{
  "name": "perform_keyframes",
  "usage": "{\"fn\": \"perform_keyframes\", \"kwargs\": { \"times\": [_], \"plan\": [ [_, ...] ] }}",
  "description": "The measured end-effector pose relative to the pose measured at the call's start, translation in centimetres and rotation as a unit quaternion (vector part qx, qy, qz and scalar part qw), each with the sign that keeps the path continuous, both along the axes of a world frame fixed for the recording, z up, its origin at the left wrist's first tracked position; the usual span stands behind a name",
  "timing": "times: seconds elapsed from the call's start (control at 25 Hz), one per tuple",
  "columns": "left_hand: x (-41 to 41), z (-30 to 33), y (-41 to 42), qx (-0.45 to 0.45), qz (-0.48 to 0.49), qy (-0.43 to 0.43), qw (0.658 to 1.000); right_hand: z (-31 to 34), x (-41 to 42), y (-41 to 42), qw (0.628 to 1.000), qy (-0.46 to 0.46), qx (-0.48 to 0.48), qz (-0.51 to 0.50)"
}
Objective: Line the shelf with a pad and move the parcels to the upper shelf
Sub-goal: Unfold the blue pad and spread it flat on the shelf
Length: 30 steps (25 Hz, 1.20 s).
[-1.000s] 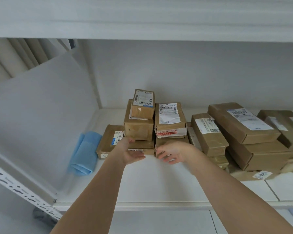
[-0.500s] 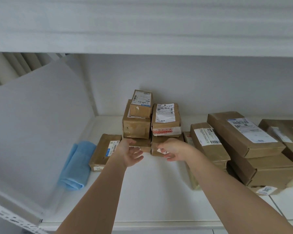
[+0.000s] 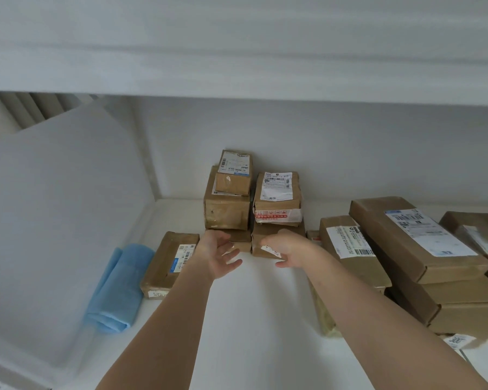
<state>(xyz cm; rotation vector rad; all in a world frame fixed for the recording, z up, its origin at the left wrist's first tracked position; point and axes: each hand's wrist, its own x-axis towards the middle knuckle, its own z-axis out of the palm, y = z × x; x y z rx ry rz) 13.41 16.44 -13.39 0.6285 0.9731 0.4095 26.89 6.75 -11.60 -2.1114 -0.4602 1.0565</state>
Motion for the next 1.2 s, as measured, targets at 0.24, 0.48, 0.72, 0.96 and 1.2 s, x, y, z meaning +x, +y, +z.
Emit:
{"fn": "perform_keyframes", "kwargs": {
  "times": [0.24, 0.48, 0.72, 0.96, 1.2],
  "plan": [
    [-0.6, 0.1, 0.5, 0.024, -0.017, 0.035, 0.999, -0.8, 0.4, 0.9, 0.998, -0.059, -0.02, -0.001],
    [-2.2, 1.6, 2.1, 0.152, 0.119, 0.076, 0.978, -1.5, 0.4, 1.2, 0.99, -0.128, -0.042, -0.028],
    [-6.1, 1.6, 4.2, 0.307, 0.22, 0.302, 0.875, -1.4, -1.1, 0.7, 0.998, -0.041, -0.026, -0.049],
    [-7.5, 0.3, 3.9, 0.269, 0.043, 0.397, 0.876, -2.6, -5.8, 2.0, 0.993, 0.112, 0.036, 0.032],
    [-7.5, -0.6, 3.7, 0.228, 0.04, 0.318, 0.92, -3.3, -9.0, 3.4, 0.983, 0.138, 0.007, 0.121]
  ]
}}
